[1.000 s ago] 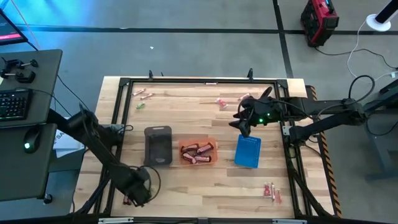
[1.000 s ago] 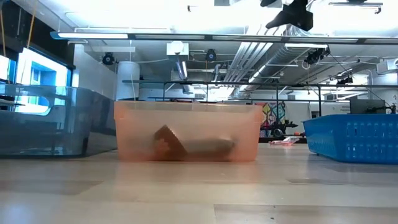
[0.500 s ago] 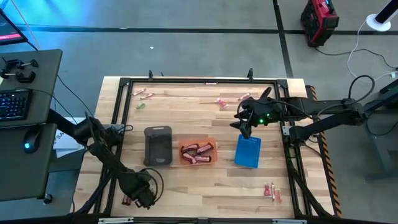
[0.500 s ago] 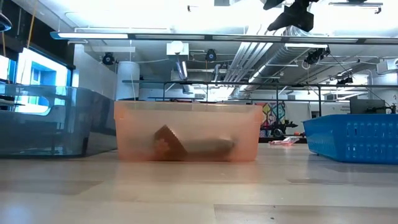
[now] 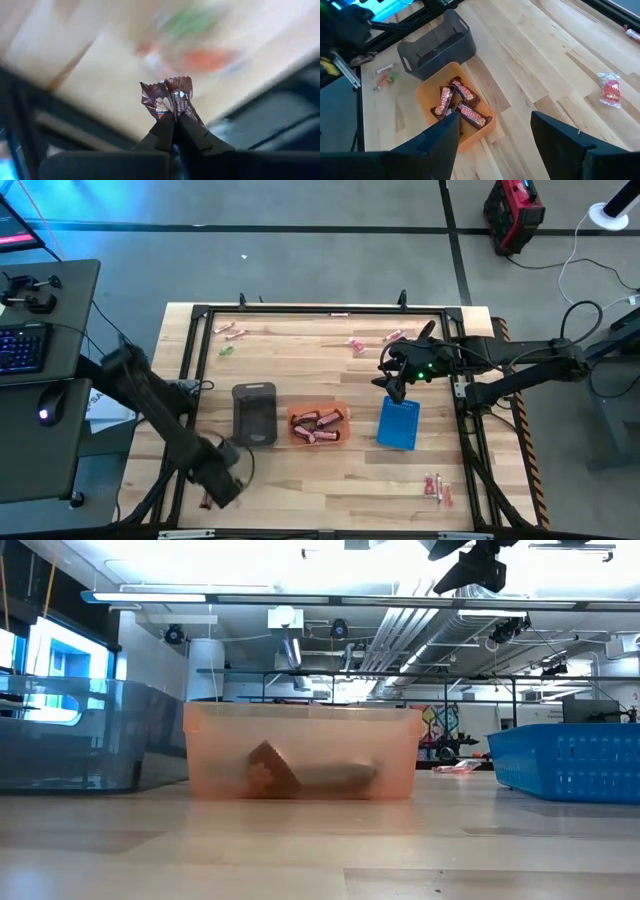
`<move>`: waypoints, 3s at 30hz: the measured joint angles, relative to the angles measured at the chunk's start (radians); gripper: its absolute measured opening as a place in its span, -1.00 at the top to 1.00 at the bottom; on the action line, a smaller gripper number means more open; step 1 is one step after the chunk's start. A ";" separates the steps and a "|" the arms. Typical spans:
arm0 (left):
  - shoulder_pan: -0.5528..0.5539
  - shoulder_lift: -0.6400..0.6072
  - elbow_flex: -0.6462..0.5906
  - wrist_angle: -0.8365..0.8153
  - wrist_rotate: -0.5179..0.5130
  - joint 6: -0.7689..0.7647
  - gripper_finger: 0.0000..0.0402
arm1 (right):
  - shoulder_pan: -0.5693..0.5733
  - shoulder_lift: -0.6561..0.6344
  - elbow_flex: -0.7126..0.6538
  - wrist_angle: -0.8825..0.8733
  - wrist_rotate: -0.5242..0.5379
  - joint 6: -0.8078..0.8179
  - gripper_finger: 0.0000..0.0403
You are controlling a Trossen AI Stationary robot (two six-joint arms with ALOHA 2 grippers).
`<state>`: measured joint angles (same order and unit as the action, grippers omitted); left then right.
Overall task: Sort candy by brand, put in halloween buckets
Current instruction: Put the brown chocolate into the orange bin, then put the white candy stick into the blue bin
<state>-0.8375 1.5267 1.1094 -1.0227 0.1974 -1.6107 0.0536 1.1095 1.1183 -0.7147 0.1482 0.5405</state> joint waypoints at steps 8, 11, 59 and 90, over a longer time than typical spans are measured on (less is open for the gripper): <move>0.191 -0.194 0.023 0.279 -0.687 0.281 1.00 | 0.000 0.000 0.000 0.018 0.050 0.021 -0.18; 0.336 -0.147 0.021 0.414 -0.677 0.507 1.00 | 0.000 0.000 0.000 0.032 0.058 0.017 -0.18; 0.458 -0.085 0.069 0.527 -0.600 0.801 0.00 | 0.806 0.306 -0.161 -0.163 -0.329 1.327 -0.18; 0.457 -0.085 0.068 0.540 -0.581 0.749 0.00 | 0.832 0.492 -0.378 0.153 -0.484 1.410 0.21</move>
<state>-0.3801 1.4414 1.1778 -0.4824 -0.3836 -0.8619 0.8861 1.6012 0.7404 -0.5612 -0.3361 1.9505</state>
